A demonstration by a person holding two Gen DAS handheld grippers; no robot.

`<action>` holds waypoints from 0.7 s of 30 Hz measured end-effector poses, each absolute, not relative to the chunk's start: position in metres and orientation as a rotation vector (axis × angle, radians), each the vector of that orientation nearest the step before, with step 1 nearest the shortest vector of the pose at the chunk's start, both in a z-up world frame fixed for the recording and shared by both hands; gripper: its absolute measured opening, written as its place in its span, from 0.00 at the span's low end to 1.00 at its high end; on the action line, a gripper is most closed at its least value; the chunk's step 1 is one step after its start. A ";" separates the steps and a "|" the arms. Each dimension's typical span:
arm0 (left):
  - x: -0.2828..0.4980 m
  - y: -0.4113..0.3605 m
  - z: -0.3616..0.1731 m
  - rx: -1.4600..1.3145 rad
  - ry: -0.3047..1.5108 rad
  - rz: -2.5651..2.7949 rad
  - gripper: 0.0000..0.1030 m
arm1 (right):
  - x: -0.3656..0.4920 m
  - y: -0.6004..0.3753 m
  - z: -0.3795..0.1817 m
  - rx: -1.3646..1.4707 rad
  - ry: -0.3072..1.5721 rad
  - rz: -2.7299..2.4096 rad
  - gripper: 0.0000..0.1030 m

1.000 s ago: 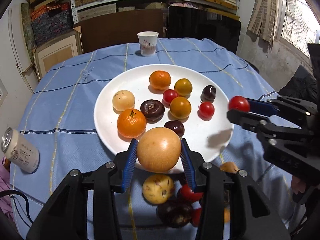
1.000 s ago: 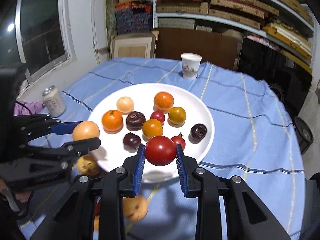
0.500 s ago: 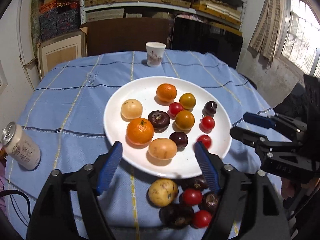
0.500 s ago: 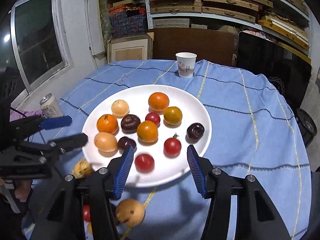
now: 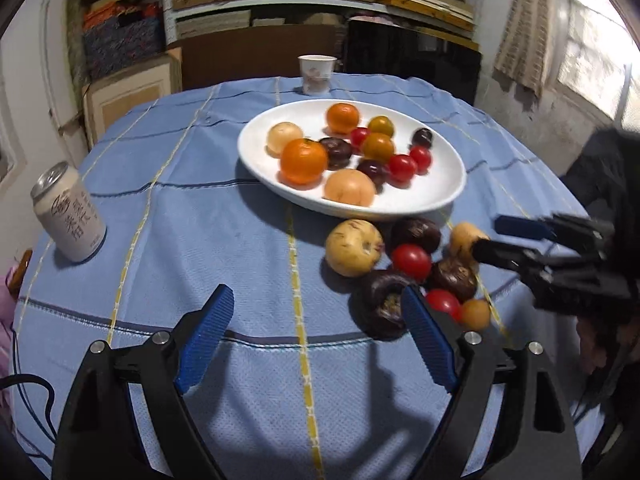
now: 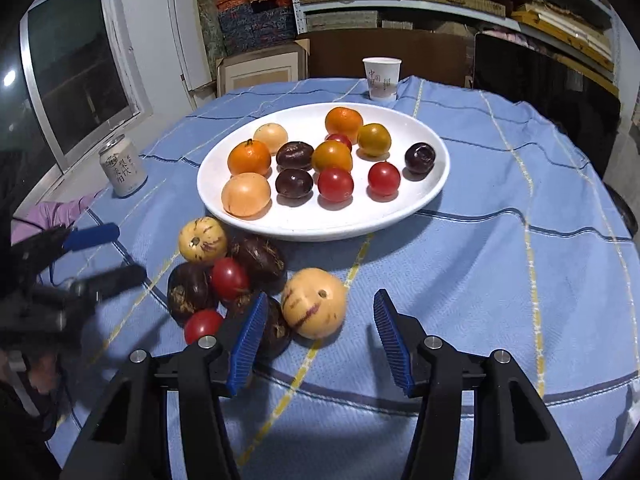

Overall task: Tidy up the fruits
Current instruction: 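Grasp a cream fruit with purple stripes with the right tool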

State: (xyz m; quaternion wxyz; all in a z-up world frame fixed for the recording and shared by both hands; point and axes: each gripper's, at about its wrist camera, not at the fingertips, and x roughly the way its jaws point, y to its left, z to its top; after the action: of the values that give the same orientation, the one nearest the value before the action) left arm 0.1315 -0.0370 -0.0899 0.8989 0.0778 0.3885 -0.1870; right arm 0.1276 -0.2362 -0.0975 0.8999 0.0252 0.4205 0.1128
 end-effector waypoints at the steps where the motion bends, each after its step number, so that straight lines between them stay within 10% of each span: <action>1: 0.130 -0.040 -0.090 0.178 0.797 -0.393 0.81 | 0.132 -0.234 -0.100 0.060 0.882 0.232 0.54; 7: 0.128 -0.045 -0.095 0.202 0.798 -0.409 0.81 | 0.145 -0.230 -0.110 0.082 0.904 0.219 0.37; 21: 0.134 -0.080 -0.102 0.229 0.832 -0.360 0.69 | 0.075 -0.261 -0.090 0.167 0.707 0.218 0.37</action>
State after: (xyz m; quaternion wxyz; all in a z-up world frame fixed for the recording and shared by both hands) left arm 0.1337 -0.0796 -0.1020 0.8928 0.1105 0.4009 -0.1733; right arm 0.0747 -0.2610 -0.0898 0.9289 0.0815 0.3452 0.1066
